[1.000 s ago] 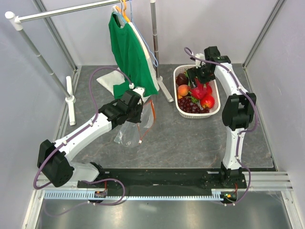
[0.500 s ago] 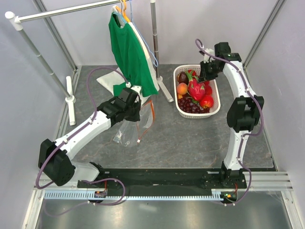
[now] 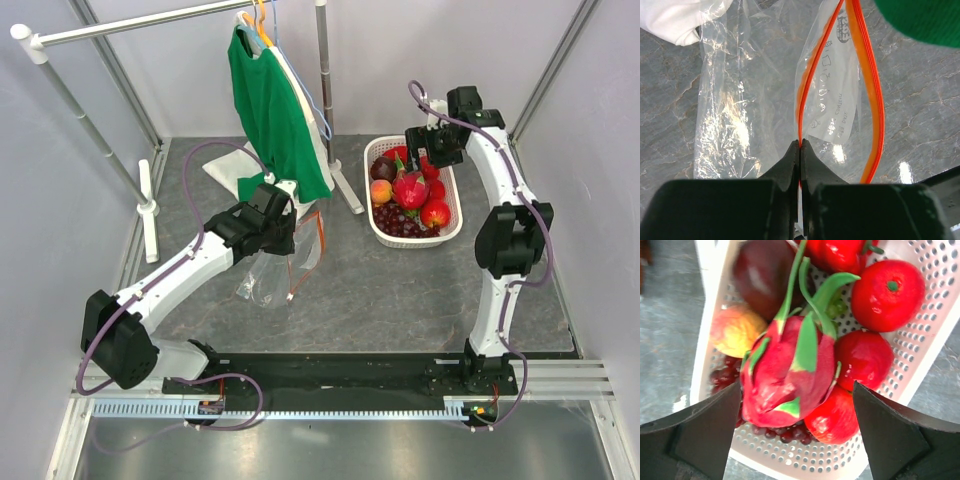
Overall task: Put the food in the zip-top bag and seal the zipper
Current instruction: Pick up the fake fruit from the bin.
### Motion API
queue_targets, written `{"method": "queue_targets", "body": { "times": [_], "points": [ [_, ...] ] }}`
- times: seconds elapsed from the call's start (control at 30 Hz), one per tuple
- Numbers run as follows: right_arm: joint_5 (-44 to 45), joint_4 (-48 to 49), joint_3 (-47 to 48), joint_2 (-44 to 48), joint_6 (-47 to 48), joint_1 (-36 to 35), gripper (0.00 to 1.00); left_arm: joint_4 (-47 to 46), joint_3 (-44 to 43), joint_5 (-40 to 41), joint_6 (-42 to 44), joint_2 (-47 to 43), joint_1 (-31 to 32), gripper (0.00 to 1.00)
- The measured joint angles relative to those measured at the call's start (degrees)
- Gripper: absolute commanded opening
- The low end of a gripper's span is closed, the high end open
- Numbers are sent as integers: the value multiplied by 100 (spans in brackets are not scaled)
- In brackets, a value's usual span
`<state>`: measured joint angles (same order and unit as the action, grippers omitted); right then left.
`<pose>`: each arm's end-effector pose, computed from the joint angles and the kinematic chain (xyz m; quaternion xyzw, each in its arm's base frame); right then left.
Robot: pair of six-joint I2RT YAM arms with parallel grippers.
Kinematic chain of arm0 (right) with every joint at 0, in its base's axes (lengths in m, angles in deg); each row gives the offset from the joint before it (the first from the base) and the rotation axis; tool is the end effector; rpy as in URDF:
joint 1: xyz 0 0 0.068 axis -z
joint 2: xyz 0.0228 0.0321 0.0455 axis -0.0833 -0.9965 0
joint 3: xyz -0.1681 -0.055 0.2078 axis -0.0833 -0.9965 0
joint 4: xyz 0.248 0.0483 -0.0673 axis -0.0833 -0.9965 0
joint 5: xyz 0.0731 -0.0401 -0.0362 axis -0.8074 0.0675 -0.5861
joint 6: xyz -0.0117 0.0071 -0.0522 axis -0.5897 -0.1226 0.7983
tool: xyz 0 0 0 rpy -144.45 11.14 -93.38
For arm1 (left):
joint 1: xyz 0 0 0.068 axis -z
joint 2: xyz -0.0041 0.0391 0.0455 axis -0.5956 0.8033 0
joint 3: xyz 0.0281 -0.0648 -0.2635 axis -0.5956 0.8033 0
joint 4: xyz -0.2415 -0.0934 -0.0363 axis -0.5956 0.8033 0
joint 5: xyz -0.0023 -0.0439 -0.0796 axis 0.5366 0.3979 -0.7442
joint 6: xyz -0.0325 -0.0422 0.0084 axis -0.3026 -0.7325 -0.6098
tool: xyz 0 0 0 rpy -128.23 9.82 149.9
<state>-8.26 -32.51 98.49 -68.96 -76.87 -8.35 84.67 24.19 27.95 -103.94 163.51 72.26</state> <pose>0.4572 0.0396 0.3109 -0.1378 0.9381 0.1408 0.2850 0.2309 -0.1630 0.2888 0.1039 0.9348 -0.1344 0.3118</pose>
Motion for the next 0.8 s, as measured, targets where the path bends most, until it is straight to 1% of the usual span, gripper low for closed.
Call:
{"method": "queue_targets", "body": {
  "times": [0.13, 0.23, 0.43, 0.8],
  "points": [
    [337, -59, 0, -131, 94, -107, 98, 7, 0, -2, 2, 0, -2, 2],
    [409, -120, 0, -249, 98, -199, 98, 9, 0, -2, 0, 0, -2, 2],
    [389, -146, -50, -485, -7, -313, 98, 9, 0, -4, 0, 0, -2, 2],
    [275, 0, -313, -476, -153, -275, 98, 9, 0, -24, 0, 0, 0, 2]
  ]
}}
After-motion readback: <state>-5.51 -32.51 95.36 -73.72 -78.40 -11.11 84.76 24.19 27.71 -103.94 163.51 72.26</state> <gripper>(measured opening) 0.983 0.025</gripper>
